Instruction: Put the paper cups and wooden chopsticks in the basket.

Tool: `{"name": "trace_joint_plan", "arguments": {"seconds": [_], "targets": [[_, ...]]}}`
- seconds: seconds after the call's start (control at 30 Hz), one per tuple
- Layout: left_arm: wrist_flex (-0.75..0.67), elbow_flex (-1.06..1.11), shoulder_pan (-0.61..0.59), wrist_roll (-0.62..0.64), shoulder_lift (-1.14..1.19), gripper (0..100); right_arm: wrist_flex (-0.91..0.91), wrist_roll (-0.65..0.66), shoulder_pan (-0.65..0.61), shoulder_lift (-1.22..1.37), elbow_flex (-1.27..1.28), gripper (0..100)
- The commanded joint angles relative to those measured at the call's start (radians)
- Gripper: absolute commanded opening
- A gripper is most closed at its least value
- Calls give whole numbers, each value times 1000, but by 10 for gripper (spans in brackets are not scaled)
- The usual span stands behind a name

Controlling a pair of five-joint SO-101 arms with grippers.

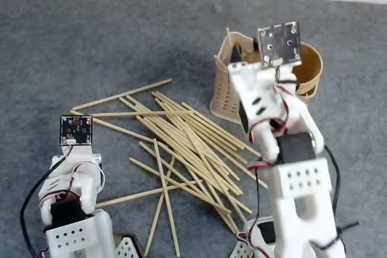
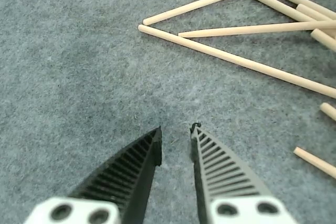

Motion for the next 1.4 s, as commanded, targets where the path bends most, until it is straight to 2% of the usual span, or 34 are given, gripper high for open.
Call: {"name": "trace_joint_plan", "arguments": {"seconds": [0.0, 0.43, 0.6, 0.7, 0.8, 0.97, 1.07, 1.37], "targets": [[-2, -5, -8, 5, -8, 109, 185, -6, -47, -101, -94, 130], [-2, -5, -8, 5, -8, 109, 539, -11, -234, -174, -91, 130], [-2, -7, -15, 5, -8, 109, 581, -11, -355, -173, -33, 130], [-2, -15, -61, 5, -8, 109, 576, -11, -427, -173, 41, 130], [-3, -15, -76, 5, -8, 109, 536, -25, -495, -173, 113, 130], [-3, -15, -77, 5, -8, 109, 357, -207, -608, -173, 265, 130], [-3, -16, -79, 5, -8, 109, 292, -265, -659, -173, 332, 130], [-3, -16, -79, 5, -8, 109, 47, -327, -674, -171, 527, 130]]}}
